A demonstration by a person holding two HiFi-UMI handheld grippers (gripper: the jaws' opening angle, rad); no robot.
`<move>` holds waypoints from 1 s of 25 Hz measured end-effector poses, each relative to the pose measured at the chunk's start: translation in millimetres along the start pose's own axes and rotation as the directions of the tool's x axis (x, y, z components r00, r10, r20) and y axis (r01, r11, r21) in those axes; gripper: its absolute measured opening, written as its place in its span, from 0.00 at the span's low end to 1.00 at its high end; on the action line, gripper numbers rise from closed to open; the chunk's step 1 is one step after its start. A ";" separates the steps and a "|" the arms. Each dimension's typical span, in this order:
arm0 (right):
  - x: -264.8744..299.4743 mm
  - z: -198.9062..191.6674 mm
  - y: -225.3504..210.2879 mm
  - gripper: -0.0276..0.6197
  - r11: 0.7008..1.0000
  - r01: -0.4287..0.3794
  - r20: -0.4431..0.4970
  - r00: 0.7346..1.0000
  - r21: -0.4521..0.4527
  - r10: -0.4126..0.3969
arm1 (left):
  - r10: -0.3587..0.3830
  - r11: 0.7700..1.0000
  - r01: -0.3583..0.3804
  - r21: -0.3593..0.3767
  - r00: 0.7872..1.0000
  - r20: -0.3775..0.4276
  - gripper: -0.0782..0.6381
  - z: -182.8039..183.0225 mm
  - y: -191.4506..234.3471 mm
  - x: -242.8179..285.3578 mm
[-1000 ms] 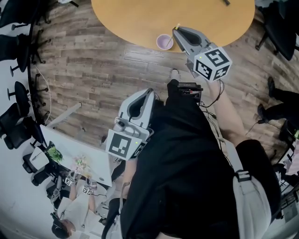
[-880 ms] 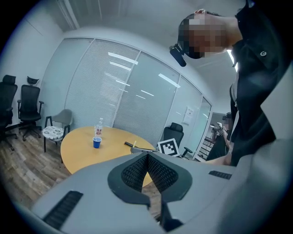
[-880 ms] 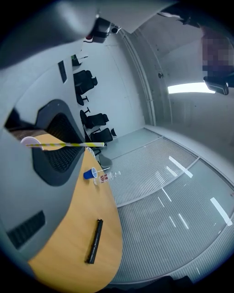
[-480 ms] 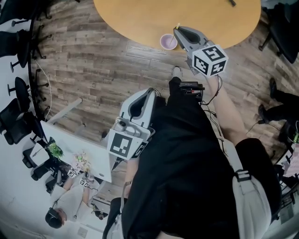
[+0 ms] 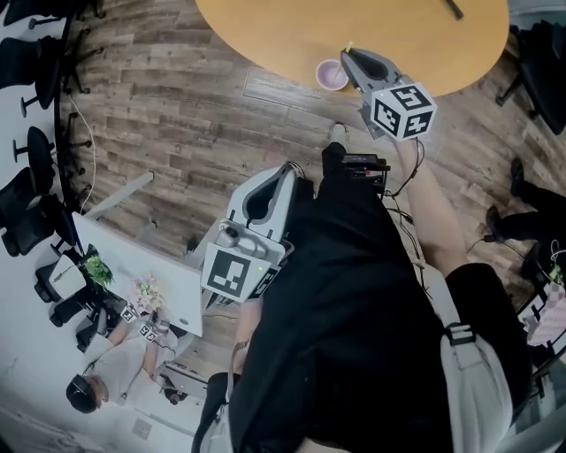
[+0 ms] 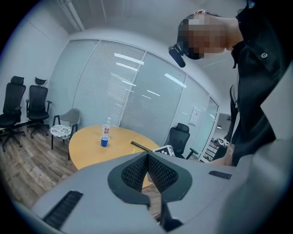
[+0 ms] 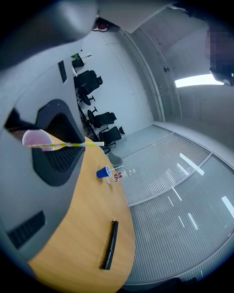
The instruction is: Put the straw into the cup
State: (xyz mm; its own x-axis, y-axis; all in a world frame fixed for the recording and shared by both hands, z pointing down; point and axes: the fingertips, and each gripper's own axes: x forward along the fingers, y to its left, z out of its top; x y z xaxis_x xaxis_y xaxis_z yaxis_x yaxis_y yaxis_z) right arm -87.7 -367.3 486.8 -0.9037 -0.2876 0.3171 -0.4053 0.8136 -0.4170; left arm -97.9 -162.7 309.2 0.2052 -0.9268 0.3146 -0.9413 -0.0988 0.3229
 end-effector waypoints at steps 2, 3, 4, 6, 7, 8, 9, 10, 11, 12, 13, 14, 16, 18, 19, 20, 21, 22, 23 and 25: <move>2.3 -2.2 -2.2 0.10 1.000 0.004 -0.005 1.000 0.006 -0.004 | 0.003 1.000 -0.003 -0.003 1.000 0.000 0.12 -0.2 1.5 -0.4; 3.1 -3.2 -3.4 0.10 1.000 0.007 -0.006 1.000 0.009 -0.007 | 0.004 1.000 -0.004 -0.004 1.000 0.001 0.12 -0.2 1.6 -0.5; 3.4 -4.2 -4.3 0.10 1.000 0.010 -0.007 1.000 0.013 -0.010 | 0.004 1.000 -0.004 -0.004 1.000 0.001 0.12 -0.3 1.6 -1.0; 3.5 -6.8 -4.7 0.10 1.000 0.016 -0.007 1.000 0.022 -0.016 | 0.004 1.000 -0.004 -0.005 1.000 0.004 0.12 -1.3 1.5 -3.6; 3.4 -8.2 -4.6 0.10 1.000 0.019 -0.007 1.000 0.025 -0.019 | 0.004 1.000 -0.004 -0.005 1.000 0.006 0.12 -2.0 1.5 -5.2; 3.2 -9.5 -4.4 0.10 0.999 0.021 -0.008 1.000 0.028 -0.021 | 0.004 1.000 -0.004 -0.006 1.000 0.007 0.12 -2.8 1.5 -6.7; 3.0 -10.8 -4.4 0.10 0.999 0.024 -0.009 1.000 0.030 -0.023 | 0.005 1.000 -0.005 -0.006 1.000 0.007 0.12 -3.3 1.4 -7.9; 3.1 -11.9 -4.7 0.10 0.999 0.025 -0.011 1.000 0.032 -0.025 | 0.005 1.000 -0.005 -0.006 1.000 0.007 0.12 -3.6 1.4 -8.7; 3.4 -12.9 -5.1 0.10 0.999 0.027 -0.014 1.000 0.034 -0.027 | 0.006 1.000 -0.006 -0.005 1.000 0.007 0.12 -3.8 1.6 -9.1; 3.8 -13.8 -5.5 0.10 0.999 0.029 -0.017 0.999 0.034 -0.028 | 0.008 1.000 -0.008 -0.005 1.000 0.006 0.12 -3.9 2.0 -9.4; 4.1 -14.7 -5.8 0.10 0.999 0.031 -0.020 0.999 0.033 -0.030 | 0.009 1.000 -0.009 -0.005 1.000 0.005 0.12 -3.9 2.4 -9.6; 4.3 -15.5 -6.2 0.10 0.999 0.032 -0.024 0.999 0.032 -0.032 | 0.011 1.000 -0.011 -0.005 1.000 0.005 0.12 -3.8 2.7 -9.9; 4.0 -16.8 -7.2 0.10 0.999 0.038 -0.031 0.999 0.034 -0.037 | 0.012 1.000 -0.012 -0.005 1.000 0.007 0.12 -3.7 2.6 -10.7; 4.2 -19.1 -8.0 0.10 0.998 0.043 -0.040 0.998 0.037 -0.041 | 0.011 1.000 -0.011 -0.004 1.000 0.009 0.12 -4.4 2.7 -11.7; 4.9 -20.6 -8.2 0.10 0.998 0.043 -0.046 0.998 0.039 -0.041 | 0.011 1.000 -0.011 -0.004 1.000 0.009 0.12 -4.8 3.0 -12.2; 5.6 -21.9 -8.1 0.10 0.998 0.042 -0.051 0.998 0.040 -0.040 | 0.010 1.000 -0.010 -0.004 1.000 0.009 0.12 -5.2 3.5 -12.5; 6.3 -23.1 -8.0 0.10 0.998 0.041 -0.056 0.998 0.041 -0.038 | 0.009 1.000 -0.009 -0.004 1.000 0.009 0.12 -5.4 3.8 -12.7; 6.5 -24.1 -7.9 0.10 0.998 0.040 -0.060 0.997 0.042 -0.038 | 0.009 1.000 -0.009 -0.004 1.000 0.009 0.12 -5.4 3.8 -12.8; 6.1 -24.8 -8.2 0.10 0.998 0.042 -0.062 0.997 0.042 -0.039 | 0.008 1.000 -0.008 -0.003 1.000 0.009 0.12 -5.3 3.4 -12.8; 4.4 -25.5 -9.9 0.10 0.998 0.047 -0.064 0.997 0.042 -0.044 | 0.008 1.000 -0.008 -0.003 1.000 0.008 0.12 -5.2 2.1 -12.7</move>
State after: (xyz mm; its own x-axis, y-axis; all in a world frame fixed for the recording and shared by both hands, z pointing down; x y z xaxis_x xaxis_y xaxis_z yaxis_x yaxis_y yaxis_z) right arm -84.2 -363.7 514.0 -0.8743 -0.2904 0.3890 -0.4526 0.7773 -0.4370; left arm -101.2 -149.3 310.5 0.1952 -0.9306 0.3096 -0.9422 -0.0903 0.3227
